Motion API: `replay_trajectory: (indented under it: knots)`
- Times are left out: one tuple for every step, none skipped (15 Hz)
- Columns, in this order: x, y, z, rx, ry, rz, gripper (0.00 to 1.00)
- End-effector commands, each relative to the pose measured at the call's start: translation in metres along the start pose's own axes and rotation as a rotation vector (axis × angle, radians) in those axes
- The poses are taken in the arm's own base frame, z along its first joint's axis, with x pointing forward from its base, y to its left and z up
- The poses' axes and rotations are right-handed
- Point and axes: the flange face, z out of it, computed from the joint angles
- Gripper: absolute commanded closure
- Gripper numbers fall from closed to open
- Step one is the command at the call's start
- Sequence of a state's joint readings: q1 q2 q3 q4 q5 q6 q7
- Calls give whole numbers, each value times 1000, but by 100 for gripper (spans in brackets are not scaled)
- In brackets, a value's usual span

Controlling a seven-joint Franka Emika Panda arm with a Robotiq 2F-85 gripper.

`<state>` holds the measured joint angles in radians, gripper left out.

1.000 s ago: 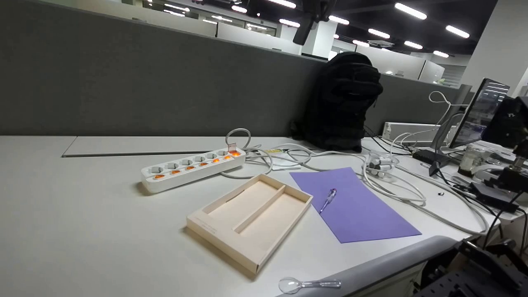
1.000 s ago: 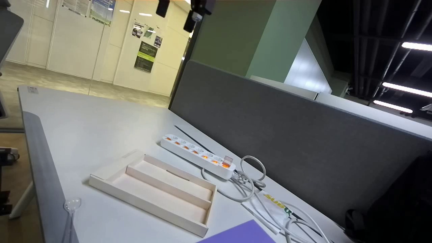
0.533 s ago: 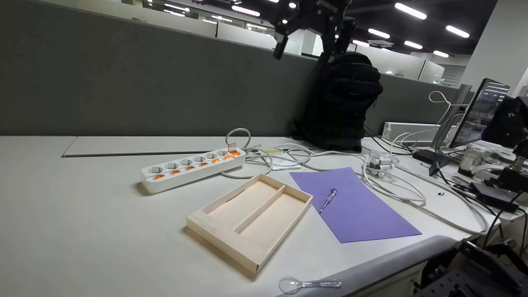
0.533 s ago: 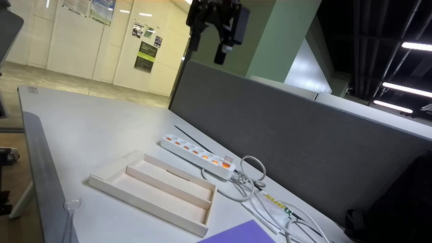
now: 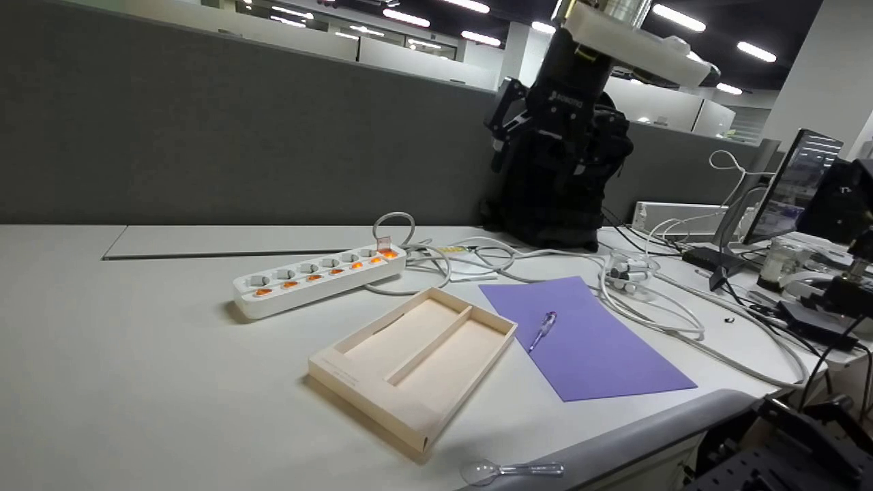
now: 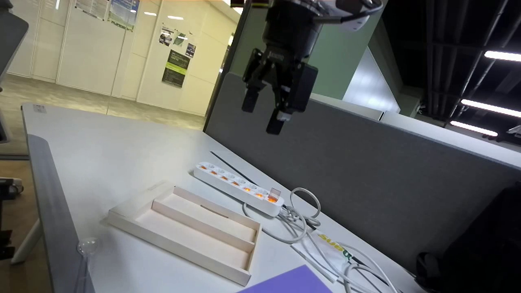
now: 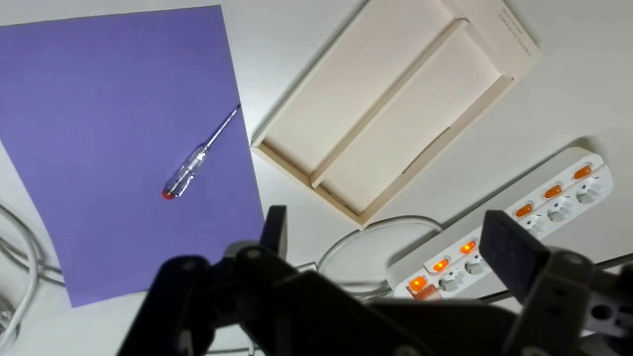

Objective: Pick up the screwdriver from the table and put it in the carton tray

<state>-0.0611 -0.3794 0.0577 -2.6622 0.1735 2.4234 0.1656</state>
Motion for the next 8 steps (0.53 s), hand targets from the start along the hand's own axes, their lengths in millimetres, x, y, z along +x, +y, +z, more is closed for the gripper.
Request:
replay_trajectory:
  knots:
    - [6, 22, 28, -14, -11, 109, 0]
    - [7, 28, 36, -13, -14, 136, 0]
    - [9, 34, 43, -22, -12, 166, 0]
    - [10, 41, 50, -25, -1, 197, 0]
    - [11, 45, 55, -19, 4, 216, 0]
    - [12, 44, 55, -3, 4, 213, 0]
    - [11, 42, 53, -14, -8, 166, 0]
    - [12, 45, 57, -13, -8, 176, 0]
